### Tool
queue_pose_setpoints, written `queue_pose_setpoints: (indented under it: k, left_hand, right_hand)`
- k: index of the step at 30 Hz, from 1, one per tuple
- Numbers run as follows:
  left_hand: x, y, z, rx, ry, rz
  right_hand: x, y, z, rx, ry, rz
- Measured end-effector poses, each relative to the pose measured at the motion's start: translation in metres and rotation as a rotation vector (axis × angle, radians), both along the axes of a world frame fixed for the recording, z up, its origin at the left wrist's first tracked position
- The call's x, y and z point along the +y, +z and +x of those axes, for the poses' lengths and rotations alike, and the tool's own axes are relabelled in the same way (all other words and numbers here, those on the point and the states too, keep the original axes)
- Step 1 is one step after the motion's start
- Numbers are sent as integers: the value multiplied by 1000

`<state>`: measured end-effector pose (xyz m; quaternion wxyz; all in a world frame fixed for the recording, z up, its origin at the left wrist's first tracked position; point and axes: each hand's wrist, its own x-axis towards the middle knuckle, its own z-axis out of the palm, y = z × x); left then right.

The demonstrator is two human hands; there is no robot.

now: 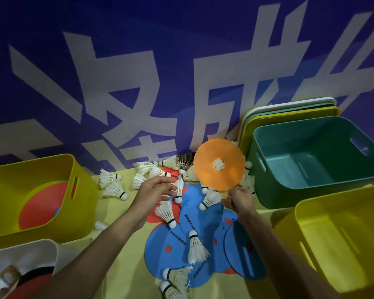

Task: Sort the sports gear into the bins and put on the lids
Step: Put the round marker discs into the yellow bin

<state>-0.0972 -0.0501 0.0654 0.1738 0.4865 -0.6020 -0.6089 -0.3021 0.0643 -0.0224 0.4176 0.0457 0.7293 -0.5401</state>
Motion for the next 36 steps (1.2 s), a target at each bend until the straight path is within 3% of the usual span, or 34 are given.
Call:
queue_pose_setpoints:
  k: [15,28,36]
  left_hand:
    - [-21,-26,-6,25,129,145]
    - [-19,-9,21,148,222,175]
    - [-18,14,50,163,279,60]
  right_hand:
    - [-48,-39,-19,-99,-60,107]
    - [-41,-5,-3,174,-39,40]
    - [-45,52,43,458,212,-80]
